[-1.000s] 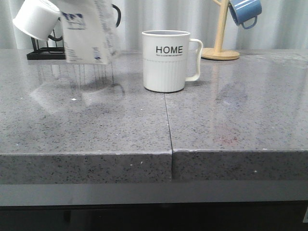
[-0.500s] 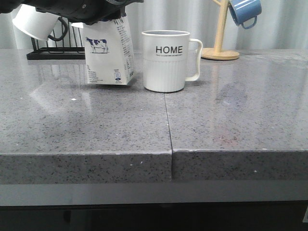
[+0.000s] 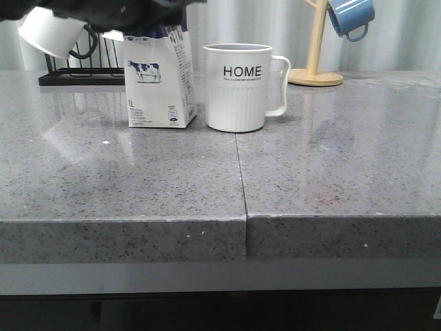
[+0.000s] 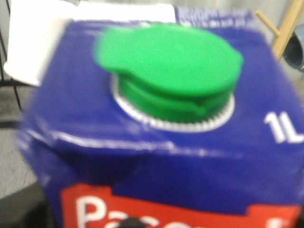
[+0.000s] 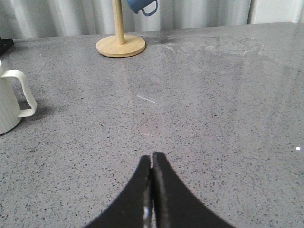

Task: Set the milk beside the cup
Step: 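Open the left gripper and lift it off the carton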

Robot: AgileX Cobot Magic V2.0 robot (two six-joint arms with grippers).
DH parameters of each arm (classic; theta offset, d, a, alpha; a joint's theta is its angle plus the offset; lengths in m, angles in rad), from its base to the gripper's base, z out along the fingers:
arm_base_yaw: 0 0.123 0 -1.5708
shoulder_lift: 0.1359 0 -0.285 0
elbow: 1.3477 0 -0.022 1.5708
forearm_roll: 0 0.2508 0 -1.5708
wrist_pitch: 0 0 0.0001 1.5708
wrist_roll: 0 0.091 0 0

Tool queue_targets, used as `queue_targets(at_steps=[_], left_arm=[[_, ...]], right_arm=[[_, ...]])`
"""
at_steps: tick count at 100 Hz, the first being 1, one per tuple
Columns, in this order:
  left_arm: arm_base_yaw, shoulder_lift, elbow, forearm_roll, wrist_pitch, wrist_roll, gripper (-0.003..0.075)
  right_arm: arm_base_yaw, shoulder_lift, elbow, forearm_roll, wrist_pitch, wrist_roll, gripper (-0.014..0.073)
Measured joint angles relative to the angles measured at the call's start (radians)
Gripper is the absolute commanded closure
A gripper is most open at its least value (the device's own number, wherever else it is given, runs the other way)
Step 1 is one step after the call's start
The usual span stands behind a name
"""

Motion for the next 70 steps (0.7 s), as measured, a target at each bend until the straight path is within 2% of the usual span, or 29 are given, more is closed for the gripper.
queue_targets(at_steps=[7, 14, 70], left_arm=[[-0.005, -0.007, -0.009, 0.005, -0.015, 0.002, 0.0070], [-0.005, -0.010, -0.015, 0.005, -0.019, 0.002, 0.0043], [-0.015, -0.063, 0.066, -0.020, 0.046, 0.002, 0.0044]], right_arm=[[0.000, 0.000, 0.000, 0.000, 0.000, 0.000, 0.0715], [0.000, 0.000, 0.000, 0.000, 0.000, 0.000, 0.0715], [0.000, 0.000, 0.000, 0.000, 0.000, 0.000, 0.0715]])
